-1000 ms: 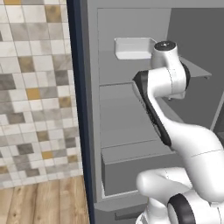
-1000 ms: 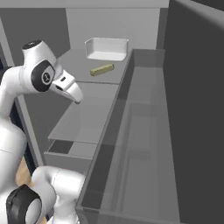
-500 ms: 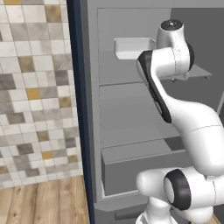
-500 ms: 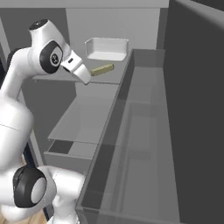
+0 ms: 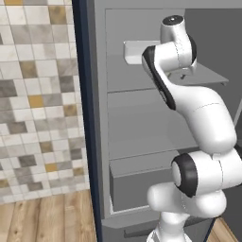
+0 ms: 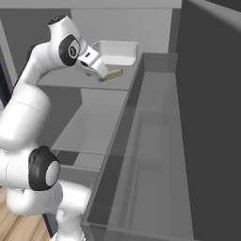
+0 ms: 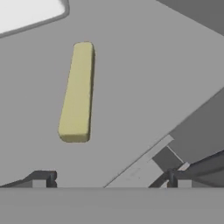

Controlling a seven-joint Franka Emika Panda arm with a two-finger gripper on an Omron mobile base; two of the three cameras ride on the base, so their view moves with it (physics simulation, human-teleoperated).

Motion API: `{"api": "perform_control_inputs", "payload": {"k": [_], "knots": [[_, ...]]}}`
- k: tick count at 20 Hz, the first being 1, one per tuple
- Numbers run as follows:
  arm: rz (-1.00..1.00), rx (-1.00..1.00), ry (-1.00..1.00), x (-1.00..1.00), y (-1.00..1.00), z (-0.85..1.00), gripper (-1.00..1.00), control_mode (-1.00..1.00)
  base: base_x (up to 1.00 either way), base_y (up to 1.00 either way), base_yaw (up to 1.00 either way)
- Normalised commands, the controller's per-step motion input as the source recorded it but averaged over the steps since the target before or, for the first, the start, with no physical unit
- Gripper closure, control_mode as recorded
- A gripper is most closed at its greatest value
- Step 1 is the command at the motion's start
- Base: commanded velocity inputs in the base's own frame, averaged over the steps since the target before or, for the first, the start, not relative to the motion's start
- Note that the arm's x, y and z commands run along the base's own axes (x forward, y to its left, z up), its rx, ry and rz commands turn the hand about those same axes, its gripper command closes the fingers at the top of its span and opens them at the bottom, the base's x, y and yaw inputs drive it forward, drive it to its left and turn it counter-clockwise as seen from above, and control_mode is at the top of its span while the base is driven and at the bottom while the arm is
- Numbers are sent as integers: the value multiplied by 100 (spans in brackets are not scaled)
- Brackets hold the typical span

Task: Retrieve the butter from the fridge and place it on a plate on the dining table. Then retrieve the butter knife by the fridge and place it near the plate.

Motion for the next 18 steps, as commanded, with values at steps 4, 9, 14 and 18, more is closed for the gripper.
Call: {"api": "perform_control_inputs", "payload": {"k": [4,9,14,18], "knots": [[4,0,-2,58,-5,-6,-100,-100,0,0,0],[7,-1,0,55,-3,0,-100,-100,0,0,0],[5,0,0,38,-20,-10,-100,-100,0,0,0],[0,0,0,-8,-8,-8,-100,-100,0,0,0]]}}
